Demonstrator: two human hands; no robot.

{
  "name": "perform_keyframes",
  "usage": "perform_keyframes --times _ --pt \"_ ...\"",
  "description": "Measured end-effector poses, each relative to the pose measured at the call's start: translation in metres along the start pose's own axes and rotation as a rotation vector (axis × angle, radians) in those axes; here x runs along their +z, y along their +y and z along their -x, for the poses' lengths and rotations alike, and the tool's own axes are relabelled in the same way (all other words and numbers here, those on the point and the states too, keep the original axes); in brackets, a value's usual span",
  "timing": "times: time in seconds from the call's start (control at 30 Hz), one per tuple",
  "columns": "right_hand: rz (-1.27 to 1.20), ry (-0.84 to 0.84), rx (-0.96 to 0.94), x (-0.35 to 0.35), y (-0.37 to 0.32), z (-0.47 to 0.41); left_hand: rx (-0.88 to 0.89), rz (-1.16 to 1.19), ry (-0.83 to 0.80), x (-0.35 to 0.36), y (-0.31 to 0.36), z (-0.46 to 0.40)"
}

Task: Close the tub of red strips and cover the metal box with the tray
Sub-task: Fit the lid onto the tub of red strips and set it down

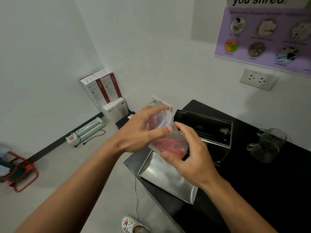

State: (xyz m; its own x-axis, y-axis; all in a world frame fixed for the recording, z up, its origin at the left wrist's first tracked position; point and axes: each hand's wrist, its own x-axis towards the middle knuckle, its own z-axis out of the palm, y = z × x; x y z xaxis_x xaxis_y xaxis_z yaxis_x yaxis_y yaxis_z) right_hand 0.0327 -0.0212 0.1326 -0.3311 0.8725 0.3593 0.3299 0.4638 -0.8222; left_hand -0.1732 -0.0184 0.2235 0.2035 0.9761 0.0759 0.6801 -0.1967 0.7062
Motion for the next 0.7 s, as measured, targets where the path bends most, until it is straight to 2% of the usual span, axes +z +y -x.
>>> perform_keyframes --times 0.07,0.2,0.37,0.7 --pt "0.124 -0.048 -0.035 0.005 -0.005 -0.002 0.0 0.042 0.023 0.006 0.003 0.001" --pt "0.128 0.067 -0.057 0.013 -0.008 -0.002 0.04 0.054 0.01 0.01 0.009 0.005" --pt "-0.07 0.055 -0.042 0.005 -0.01 -0.004 0.15 0.001 -0.014 0.009 0.009 0.008" --pt "-0.575 -0.234 0.065 -0.012 -0.002 -0.01 0.29 -0.004 -0.063 0.008 0.006 0.008"
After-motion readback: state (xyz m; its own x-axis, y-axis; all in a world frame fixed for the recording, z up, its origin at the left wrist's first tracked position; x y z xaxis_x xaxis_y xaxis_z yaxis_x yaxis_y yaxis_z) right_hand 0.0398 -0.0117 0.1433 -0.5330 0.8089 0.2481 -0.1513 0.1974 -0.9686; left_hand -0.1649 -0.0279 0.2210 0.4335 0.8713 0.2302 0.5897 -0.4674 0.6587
